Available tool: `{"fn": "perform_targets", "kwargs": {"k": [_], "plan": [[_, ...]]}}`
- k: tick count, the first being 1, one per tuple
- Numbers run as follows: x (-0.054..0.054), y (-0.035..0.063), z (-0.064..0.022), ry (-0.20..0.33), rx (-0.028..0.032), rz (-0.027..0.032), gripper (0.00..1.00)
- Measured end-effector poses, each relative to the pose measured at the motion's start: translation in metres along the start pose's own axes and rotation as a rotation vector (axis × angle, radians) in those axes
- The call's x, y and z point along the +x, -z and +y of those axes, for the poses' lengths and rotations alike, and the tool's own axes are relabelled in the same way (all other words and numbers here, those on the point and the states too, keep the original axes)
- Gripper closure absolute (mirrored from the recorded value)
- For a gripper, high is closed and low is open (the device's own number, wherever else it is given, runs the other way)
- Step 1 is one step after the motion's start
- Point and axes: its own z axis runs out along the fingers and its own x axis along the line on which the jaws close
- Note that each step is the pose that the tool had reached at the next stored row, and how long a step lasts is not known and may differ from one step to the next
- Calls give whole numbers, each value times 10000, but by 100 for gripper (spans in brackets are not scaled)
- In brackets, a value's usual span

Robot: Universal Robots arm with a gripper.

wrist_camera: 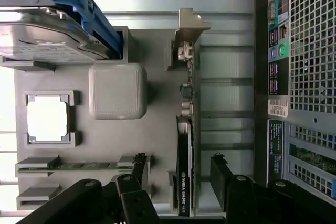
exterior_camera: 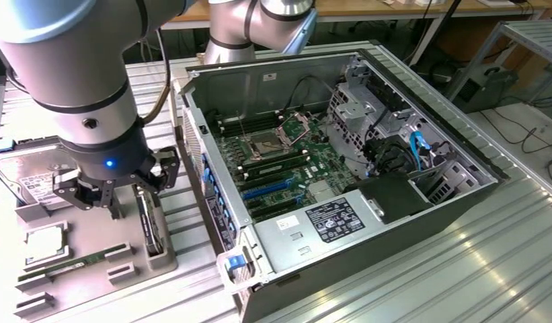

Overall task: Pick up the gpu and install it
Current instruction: 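Pick up the gpu and move the gpu toward the slot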

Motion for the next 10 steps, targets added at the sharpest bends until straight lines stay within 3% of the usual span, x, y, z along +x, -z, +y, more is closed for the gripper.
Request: {"fn": "perform_targets", "kwargs": {"k": [10], "plan": [[-44, -190, -8, -7, 1, -1, 40]]}}
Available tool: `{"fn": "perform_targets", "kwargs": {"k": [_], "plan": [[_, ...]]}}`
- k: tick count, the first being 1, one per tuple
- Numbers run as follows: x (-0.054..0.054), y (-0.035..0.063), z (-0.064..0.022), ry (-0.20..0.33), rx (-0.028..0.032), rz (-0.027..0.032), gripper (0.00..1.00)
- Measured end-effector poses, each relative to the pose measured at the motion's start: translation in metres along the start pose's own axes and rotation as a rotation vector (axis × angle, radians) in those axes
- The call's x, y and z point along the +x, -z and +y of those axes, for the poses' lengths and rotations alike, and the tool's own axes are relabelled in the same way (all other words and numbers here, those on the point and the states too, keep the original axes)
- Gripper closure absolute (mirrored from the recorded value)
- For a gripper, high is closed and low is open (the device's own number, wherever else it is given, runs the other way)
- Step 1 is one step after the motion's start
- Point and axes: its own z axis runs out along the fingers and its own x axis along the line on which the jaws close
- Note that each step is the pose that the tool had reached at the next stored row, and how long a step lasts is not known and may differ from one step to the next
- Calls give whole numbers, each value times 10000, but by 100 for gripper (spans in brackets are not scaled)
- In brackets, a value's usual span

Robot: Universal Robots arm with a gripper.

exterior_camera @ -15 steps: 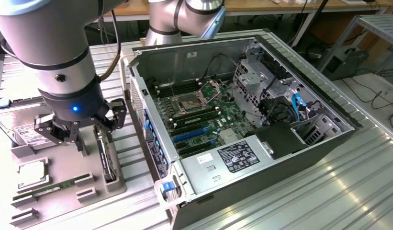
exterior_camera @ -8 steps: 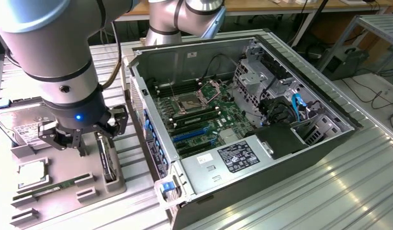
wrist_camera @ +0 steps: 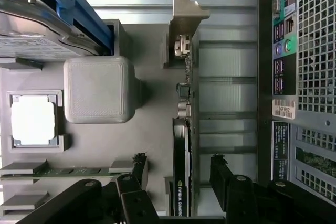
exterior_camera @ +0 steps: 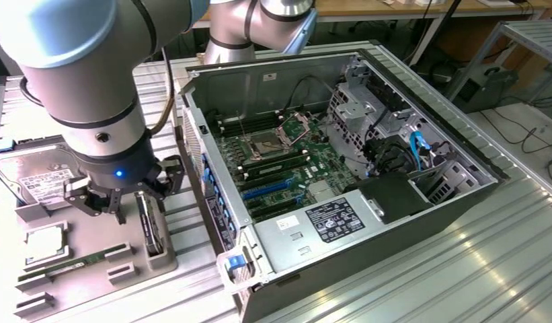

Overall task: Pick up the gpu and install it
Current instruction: 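Pick up the gpu and move the gpu toward the slot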

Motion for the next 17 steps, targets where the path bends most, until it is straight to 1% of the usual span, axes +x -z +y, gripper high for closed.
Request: {"fn": "perform_targets", "kwargs": {"k": [7, 10, 12, 15, 17], "plan": [[1, -129, 3, -35, 21, -2, 40], [-1, -173, 22, -89, 60, -3, 40], [-2, -211, 30, -120, 76, -4, 40], [-2, -270, 29, -140, 82, -6, 40], [-5, -278, 30, -146, 84, -5, 41]]}}
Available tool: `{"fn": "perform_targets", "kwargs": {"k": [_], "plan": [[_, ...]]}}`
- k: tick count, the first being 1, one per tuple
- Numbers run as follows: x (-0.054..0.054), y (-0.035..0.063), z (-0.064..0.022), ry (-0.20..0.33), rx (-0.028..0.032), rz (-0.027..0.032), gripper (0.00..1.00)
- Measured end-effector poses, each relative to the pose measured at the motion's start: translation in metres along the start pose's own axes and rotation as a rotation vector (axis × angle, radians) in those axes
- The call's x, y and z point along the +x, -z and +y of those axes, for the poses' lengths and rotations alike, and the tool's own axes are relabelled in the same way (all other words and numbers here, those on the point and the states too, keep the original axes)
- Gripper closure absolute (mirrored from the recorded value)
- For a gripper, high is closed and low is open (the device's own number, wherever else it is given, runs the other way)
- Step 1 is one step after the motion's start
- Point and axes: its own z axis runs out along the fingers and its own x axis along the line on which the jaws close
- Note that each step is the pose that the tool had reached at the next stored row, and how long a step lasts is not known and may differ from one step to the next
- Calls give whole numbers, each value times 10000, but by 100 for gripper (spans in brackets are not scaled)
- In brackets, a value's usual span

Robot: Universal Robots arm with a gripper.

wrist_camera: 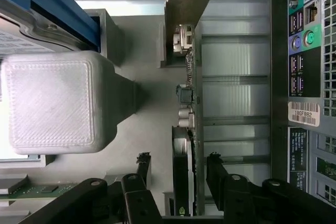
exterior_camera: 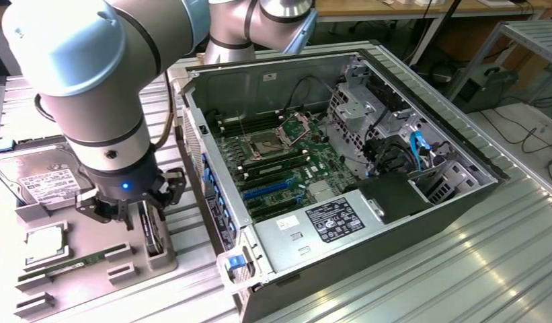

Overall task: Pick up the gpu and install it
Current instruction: 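Pick up the gpu and move the gpu toward the slot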

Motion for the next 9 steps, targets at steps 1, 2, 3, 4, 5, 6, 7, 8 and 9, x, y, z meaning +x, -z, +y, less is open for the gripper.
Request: {"fn": "perform_targets", "kwargs": {"k": [1, 2, 3, 4, 5, 6, 7, 8, 9], "plan": [[-3, -2, 0, 0, 0, 1, 49], [-7, -5, -1, -1, -1, 0, 49], [-11, -8, -1, -2, -1, -1, 49], [-16, -11, -1, -4, -2, -2, 49], [-18, -13, 0, -6, -2, -3, 49], [-18, -13, -1, -7, -1, -2, 49], [-18, -13, -1, -7, 0, -1, 49], [-19, -12, -1, -7, 1, 0, 49], [-19, -13, -1, -7, 0, -1, 50]]}}
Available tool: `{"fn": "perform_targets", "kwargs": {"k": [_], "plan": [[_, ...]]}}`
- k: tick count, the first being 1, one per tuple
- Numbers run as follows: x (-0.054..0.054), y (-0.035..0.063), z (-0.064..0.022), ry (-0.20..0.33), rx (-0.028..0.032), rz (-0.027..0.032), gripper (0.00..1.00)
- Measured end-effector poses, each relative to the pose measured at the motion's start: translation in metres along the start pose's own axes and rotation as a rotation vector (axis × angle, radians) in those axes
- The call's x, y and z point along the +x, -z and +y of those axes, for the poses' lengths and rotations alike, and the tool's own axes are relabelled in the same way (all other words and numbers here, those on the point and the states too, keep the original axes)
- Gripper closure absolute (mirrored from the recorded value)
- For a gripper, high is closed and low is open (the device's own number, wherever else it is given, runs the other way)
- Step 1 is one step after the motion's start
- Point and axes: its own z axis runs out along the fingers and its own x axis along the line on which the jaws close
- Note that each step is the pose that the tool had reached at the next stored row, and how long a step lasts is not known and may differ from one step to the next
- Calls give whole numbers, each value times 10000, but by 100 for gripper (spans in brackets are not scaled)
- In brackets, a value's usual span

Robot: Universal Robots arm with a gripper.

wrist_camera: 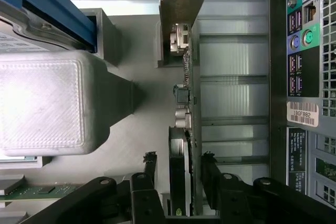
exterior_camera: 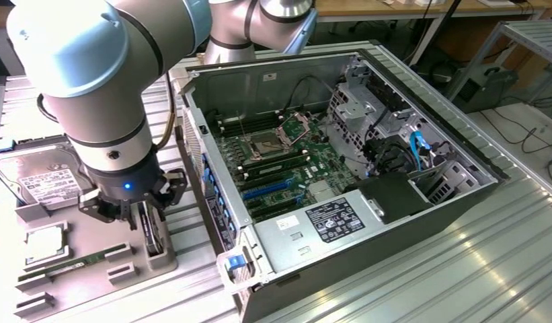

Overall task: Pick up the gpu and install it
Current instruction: 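Pick up the gpu and move the gpu toward the slot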

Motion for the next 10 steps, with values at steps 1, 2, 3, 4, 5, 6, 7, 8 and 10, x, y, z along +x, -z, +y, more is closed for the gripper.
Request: {"fn": "perform_targets", "kwargs": {"k": [1, 2, 3, 4, 5, 6, 7, 8, 10], "plan": [[0, 0, 0, 0, 0, 0, 57], [0, 0, 0, 0, 0, 0, 57], [0, 0, 0, 0, 0, 0, 59], [0, 0, 0, 0, 0, 0, 72], [0, 0, 0, 1, 0, 0, 72], [0, 0, 0, 0, 0, 0, 72], [-1, -1, 0, 0, 0, 1, 72], [-1, -1, 0, 0, 3, 2, 72], [-1, -3, 0, 0, 4, 0, 72]]}}
